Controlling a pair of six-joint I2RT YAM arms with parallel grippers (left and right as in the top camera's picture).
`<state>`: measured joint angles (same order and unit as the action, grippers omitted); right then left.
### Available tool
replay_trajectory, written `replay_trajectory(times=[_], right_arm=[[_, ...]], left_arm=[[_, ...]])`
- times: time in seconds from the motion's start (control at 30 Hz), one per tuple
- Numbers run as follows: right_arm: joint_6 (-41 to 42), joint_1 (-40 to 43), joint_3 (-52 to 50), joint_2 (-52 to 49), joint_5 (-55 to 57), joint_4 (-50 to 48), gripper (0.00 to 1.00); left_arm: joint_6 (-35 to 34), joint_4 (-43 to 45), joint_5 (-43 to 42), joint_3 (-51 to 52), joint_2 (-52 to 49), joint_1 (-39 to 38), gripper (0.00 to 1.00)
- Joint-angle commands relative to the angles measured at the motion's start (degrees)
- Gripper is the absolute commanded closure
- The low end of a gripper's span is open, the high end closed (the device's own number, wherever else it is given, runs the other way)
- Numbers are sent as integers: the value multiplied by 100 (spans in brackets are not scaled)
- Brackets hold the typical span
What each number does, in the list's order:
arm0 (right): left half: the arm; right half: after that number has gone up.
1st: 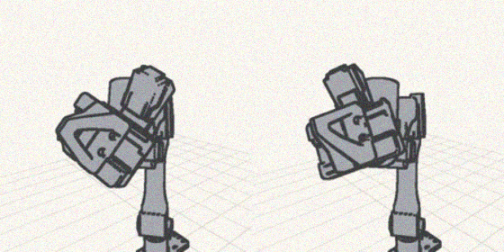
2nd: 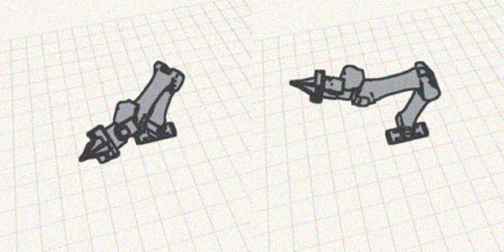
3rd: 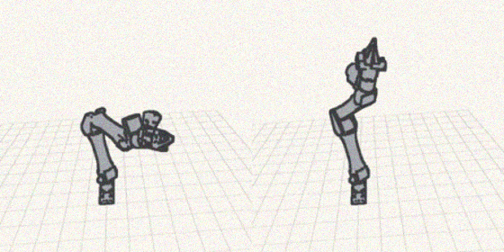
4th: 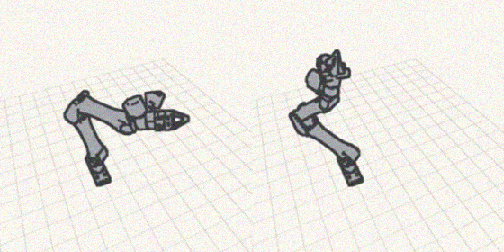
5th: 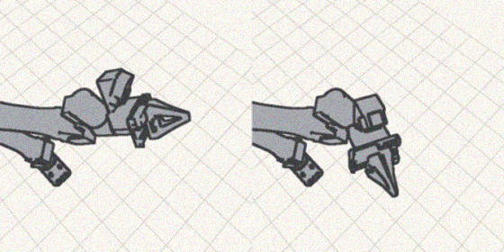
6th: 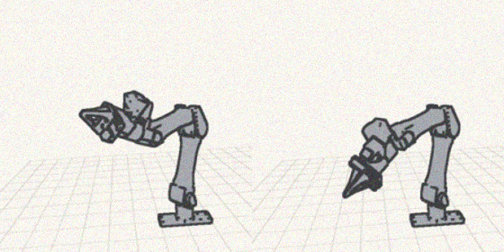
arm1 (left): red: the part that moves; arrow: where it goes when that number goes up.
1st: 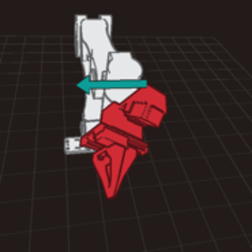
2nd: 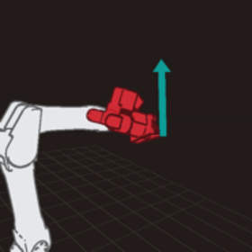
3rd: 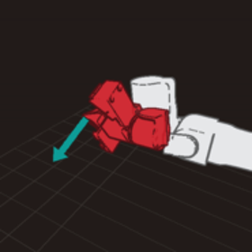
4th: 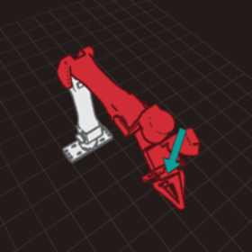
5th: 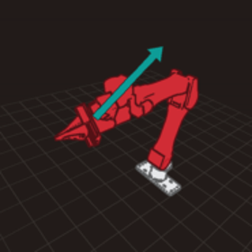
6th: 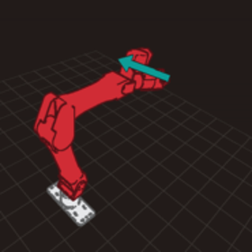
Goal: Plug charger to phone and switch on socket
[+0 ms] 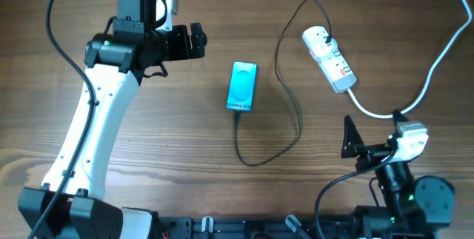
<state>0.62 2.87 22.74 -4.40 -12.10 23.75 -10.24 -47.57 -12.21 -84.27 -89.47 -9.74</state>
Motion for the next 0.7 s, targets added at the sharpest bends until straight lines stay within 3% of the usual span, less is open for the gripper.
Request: replay_trajectory(times=[0.0, 0.3, 0.67], right_arm=[[-487, -111, -675, 428, -133, -649, 0], [-205, -116, -1628, 422, -125, -2015, 0], [-9, -118, -2249, 422, 310, -2750, 0]], left_arm=[[-52, 17, 13, 4, -31, -11, 0], [-55, 17, 13, 4, -31, -11, 0], [-52, 17, 13, 4, -31, -11, 0]])
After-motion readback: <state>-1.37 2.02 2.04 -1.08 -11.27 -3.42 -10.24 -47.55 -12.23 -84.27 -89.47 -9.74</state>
